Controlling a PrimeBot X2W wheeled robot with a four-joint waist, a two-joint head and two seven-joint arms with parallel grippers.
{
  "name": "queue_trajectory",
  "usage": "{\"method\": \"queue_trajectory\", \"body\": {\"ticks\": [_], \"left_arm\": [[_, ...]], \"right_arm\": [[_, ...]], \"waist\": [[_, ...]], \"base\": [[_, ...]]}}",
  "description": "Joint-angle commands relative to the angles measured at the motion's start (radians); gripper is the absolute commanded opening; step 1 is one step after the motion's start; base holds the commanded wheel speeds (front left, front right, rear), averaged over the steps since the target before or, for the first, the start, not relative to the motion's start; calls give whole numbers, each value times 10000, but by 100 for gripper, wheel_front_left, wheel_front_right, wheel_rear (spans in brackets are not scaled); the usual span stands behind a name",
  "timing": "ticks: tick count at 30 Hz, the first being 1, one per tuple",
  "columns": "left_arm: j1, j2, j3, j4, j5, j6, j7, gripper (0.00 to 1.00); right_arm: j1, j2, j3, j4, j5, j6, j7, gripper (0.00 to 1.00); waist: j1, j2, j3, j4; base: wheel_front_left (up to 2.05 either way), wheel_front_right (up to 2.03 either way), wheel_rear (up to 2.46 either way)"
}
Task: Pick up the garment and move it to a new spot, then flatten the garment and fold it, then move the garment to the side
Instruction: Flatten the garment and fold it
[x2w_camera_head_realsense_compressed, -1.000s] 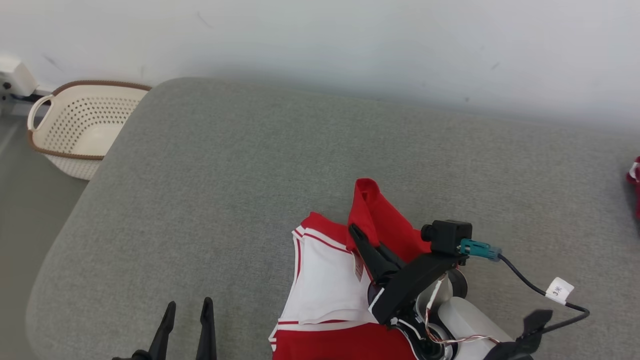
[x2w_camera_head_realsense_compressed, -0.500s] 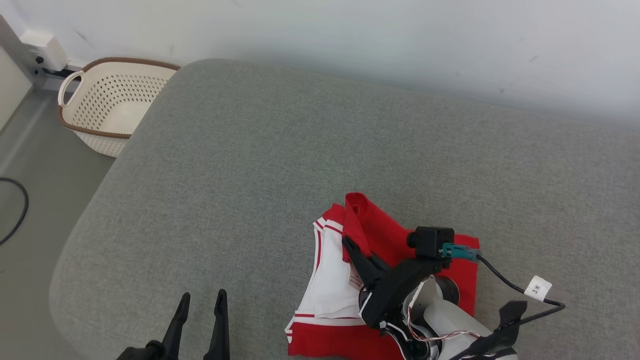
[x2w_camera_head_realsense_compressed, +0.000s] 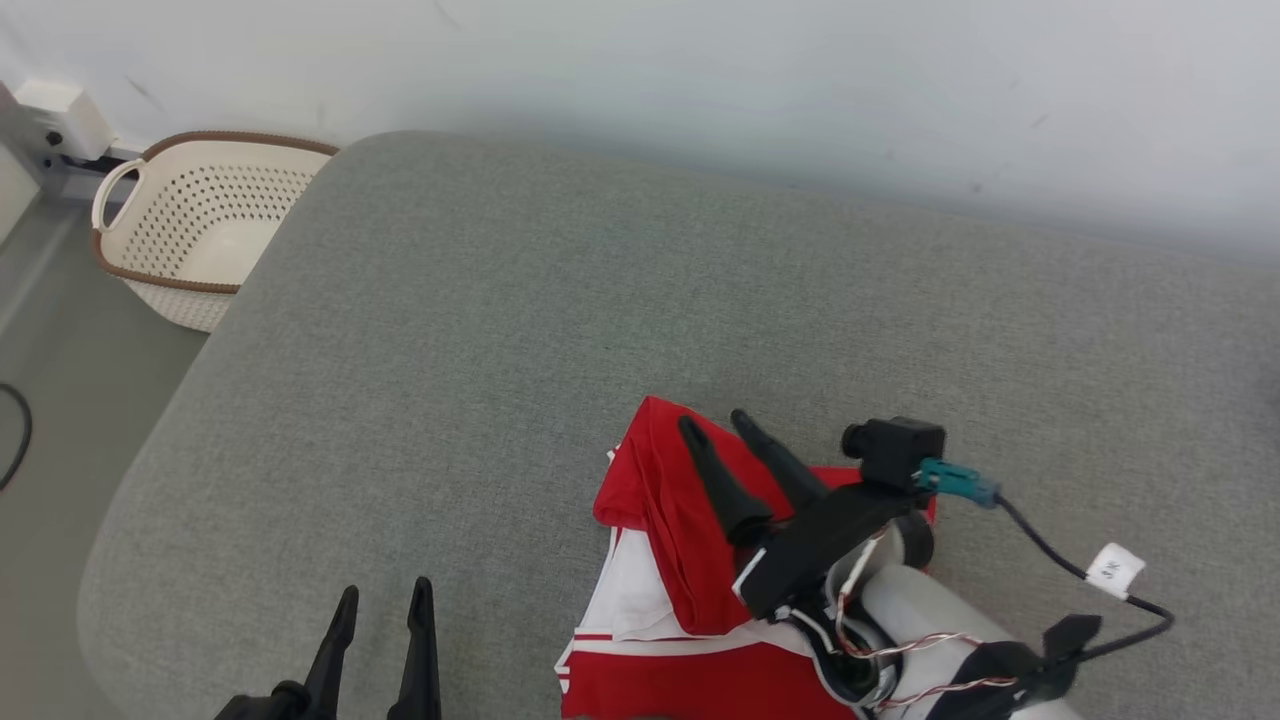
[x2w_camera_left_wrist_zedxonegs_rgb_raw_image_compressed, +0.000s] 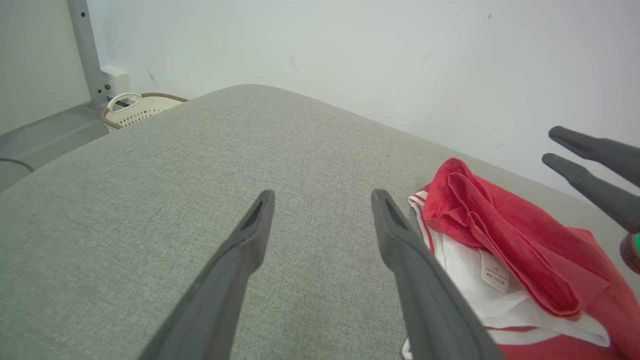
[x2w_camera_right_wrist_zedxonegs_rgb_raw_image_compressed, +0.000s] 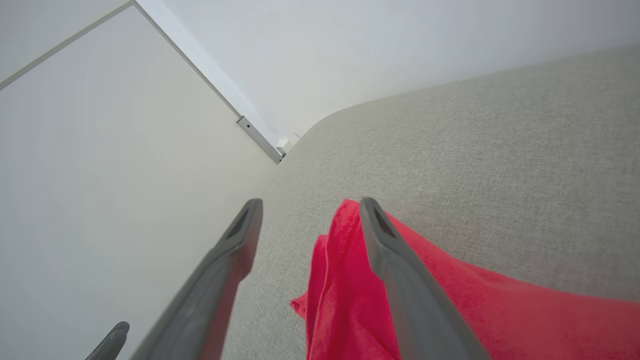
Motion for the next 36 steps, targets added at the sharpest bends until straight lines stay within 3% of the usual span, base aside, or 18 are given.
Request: {"method": "queue_trajectory", "body": {"ticks": [1, 13, 27, 31, 32, 34, 36], "left_arm": [[131, 7, 76, -10, 74, 3, -36, 100], [301, 7, 475, -162, 247, -29, -36, 100], [383, 7, 581, -200, 291, -60, -36, 100], [326, 7, 520, -207, 247, -23, -36, 100], [323, 7, 519, -210, 235, -24, -36, 100], [323, 7, 512, -213, 217, -30, -36, 100], [302, 7, 502, -219, 214, -46, -36, 100]], "right_arm": [[-85, -199, -15, -159, -107, 3, -113, 100], [824, -1523, -1196, -860, -1522, 3, -377, 100], [2060, -1663, -470, -1641, -2321, 3, 69, 100], [2115, -1724, -754, -1443, -2456, 3, 70, 100], [2042, -1783, -791, -1305, -2642, 3, 54, 73], [1961, -1732, -926, -1006, -2932, 3, -40, 6], [1936, -1684, -1055, -666, -3138, 3, -106, 0]], "waist": [[0, -1, -55, -98], [0, -1, -156, -378], [0, -1, -174, -518], [0, -1, -132, -513], [0, -1, -121, -506], [0, -1, -95, -485], [0, -1, -48, -447]], "base": [[0, 0, 0], [0, 0, 0], [0, 0, 0], [0, 0, 0], [0, 0, 0], [0, 0, 0], [0, 0, 0]]}}
